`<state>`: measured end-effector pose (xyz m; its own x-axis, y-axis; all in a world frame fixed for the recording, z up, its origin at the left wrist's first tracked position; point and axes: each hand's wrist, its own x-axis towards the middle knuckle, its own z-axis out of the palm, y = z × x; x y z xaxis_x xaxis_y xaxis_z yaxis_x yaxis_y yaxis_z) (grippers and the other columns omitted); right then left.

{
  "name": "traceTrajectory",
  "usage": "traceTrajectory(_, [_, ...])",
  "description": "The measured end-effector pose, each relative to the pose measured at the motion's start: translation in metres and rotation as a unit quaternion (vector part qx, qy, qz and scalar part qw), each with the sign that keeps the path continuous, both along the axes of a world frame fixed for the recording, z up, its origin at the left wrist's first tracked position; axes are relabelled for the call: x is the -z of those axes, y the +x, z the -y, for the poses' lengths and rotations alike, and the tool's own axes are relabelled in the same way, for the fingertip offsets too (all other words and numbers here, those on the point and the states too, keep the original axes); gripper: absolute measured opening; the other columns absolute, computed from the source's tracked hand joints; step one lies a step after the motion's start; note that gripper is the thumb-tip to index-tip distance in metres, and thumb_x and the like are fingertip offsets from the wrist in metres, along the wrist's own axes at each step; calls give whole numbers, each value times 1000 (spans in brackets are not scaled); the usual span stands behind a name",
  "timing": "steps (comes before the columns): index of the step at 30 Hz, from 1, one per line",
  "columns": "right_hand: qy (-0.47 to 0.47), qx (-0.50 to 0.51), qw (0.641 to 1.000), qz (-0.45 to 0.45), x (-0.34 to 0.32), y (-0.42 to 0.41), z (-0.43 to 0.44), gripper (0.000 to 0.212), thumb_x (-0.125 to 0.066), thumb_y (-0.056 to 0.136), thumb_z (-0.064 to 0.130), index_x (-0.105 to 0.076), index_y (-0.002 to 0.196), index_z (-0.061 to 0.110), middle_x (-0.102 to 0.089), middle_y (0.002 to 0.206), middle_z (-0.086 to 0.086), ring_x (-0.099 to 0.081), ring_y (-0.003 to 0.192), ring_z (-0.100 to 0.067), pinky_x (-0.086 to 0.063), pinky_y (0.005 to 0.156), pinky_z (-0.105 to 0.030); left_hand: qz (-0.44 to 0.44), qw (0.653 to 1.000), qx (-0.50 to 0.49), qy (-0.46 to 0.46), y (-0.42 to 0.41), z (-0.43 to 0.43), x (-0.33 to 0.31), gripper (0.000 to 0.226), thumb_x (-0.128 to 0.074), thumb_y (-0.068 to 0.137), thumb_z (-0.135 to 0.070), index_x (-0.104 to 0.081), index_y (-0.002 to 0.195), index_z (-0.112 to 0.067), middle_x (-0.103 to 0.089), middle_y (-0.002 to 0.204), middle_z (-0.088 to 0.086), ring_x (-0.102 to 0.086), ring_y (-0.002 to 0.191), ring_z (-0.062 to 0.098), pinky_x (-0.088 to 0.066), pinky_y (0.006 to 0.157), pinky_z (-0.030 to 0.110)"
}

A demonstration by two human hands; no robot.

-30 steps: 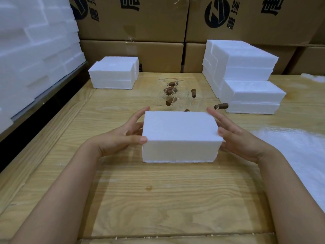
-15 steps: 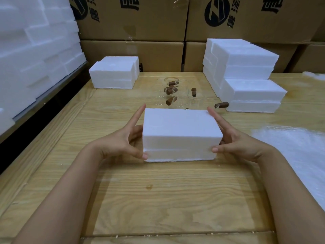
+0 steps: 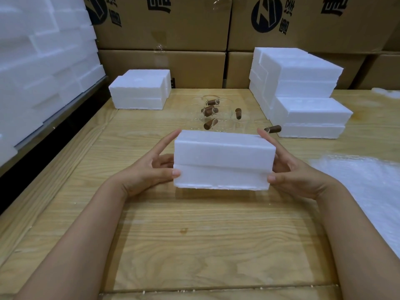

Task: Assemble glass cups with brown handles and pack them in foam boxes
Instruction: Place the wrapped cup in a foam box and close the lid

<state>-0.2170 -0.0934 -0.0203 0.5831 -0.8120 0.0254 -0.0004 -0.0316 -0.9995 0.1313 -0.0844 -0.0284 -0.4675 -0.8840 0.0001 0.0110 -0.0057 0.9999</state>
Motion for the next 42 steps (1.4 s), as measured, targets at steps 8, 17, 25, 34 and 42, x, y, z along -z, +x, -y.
traceTrajectory(8, [-1, 43, 999, 3, 0, 6, 3, 78, -70, 74, 18, -37, 133, 58, -61, 127, 16, -57, 119, -9, -52, 85, -23, -27, 999, 5, 21, 1, 1, 0, 90, -76, 66, -18, -36, 136, -59, -62, 131, 1, -57, 123, 19, -53, 87, 28])
traceTrajectory(17, [18, 34, 999, -6, -1, 12, 3, 85, -81, 64, 52, -31, 133, 61, -60, 126, 21, -58, 118, -11, -52, 86, -25, -45, 999, -7, 14, -1, 1, -1, 90, -73, 69, -5, -39, 139, -49, -60, 133, -2, -61, 118, 20, -54, 82, 27])
traceTrajectory(25, [-1, 99, 995, 28, 0, 17, 4, 64, -68, 78, 27, -43, 132, 48, -67, 117, 14, -64, 110, -14, -54, 81, -26, -77, 997, -15, -3, -4, 1, -4, 85, -76, 64, -19, -44, 137, -47, -53, 138, -12, -57, 123, 18, -55, 84, 36])
traceTrajectory(34, [-49, 228, 972, 6, -20, 36, 4, 31, -56, 77, 62, -69, 99, 44, -72, 104, 14, -68, 96, -6, -53, 69, -15, -94, 993, -48, 59, -12, 3, -9, 100, -94, 44, -47, -47, 132, -43, -63, 129, 2, -62, 116, 26, -57, 82, 39])
traceTrajectory(42, [-15, 298, 954, -36, -22, 42, 6, 35, -46, 87, 62, -65, 92, 33, -73, 88, 9, -68, 88, -15, -52, 77, -35, -79, 990, -61, 97, -16, -1, -13, 106, -92, 43, -55, -46, 136, -34, -65, 126, 0, -65, 105, 42, -59, 76, 41])
